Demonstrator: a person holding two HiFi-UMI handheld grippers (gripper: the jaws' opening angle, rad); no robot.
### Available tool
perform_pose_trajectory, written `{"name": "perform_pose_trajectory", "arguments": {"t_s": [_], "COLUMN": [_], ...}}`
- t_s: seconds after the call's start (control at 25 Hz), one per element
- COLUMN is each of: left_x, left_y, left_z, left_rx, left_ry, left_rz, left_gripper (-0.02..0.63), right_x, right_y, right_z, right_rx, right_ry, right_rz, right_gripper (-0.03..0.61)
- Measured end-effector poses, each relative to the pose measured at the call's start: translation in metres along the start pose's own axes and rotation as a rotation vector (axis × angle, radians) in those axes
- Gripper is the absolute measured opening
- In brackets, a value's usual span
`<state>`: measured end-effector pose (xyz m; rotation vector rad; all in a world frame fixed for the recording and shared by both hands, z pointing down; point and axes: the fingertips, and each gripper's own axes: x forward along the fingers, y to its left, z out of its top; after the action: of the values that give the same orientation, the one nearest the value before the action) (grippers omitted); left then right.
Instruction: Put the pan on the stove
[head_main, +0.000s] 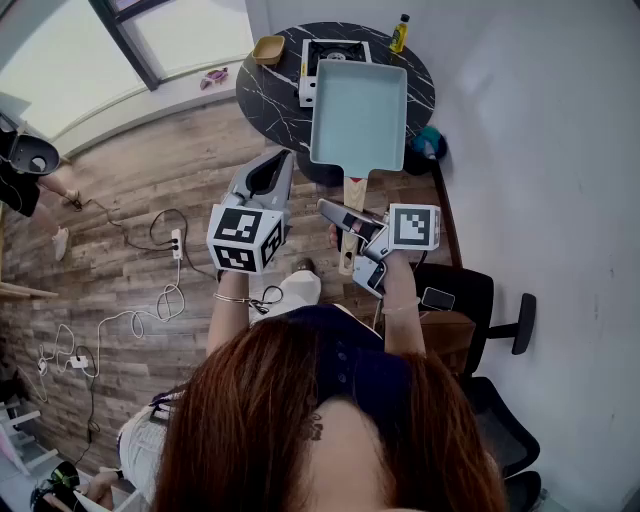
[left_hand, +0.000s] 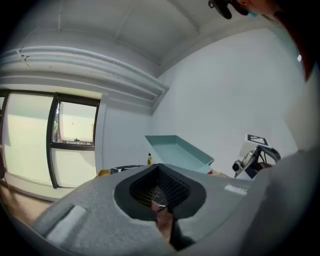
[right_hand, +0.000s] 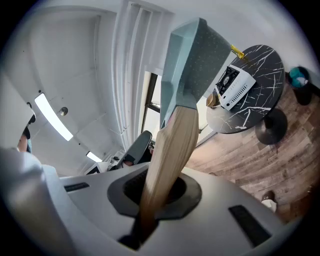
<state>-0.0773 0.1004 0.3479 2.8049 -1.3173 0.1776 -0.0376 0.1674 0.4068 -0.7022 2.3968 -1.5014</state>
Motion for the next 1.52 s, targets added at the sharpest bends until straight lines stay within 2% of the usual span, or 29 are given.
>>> {"name": "perform_pose_trajectory", "arguments": {"t_s": [0.56,0.84,1.52], "left_x": [0.012,0.040,0.082], "left_y": [0.015,0.056,0.104], "left_z": [-0.010,-0.009,-0.012], "left_rx": [-0.010,-0.030,-0.041], "left_ry": [0.004,0.018,0.017], "left_rz": [-0.006,-0.006,-0.044], "left_gripper": [0.011,0.011,0.011], "right_x": [0.012,0.044,0.088], "right_y": [-0.008,-0.019,-0.042], "right_z": [0.012,0.046,0.087], "right_rx": [-0.055,-0.044,-0.034], "right_ry": [-0.002,-0.006,-0.029], "right_rz": [0.013,0.008,-0.013], "right_gripper": [0.027,0.028,0.028]}}
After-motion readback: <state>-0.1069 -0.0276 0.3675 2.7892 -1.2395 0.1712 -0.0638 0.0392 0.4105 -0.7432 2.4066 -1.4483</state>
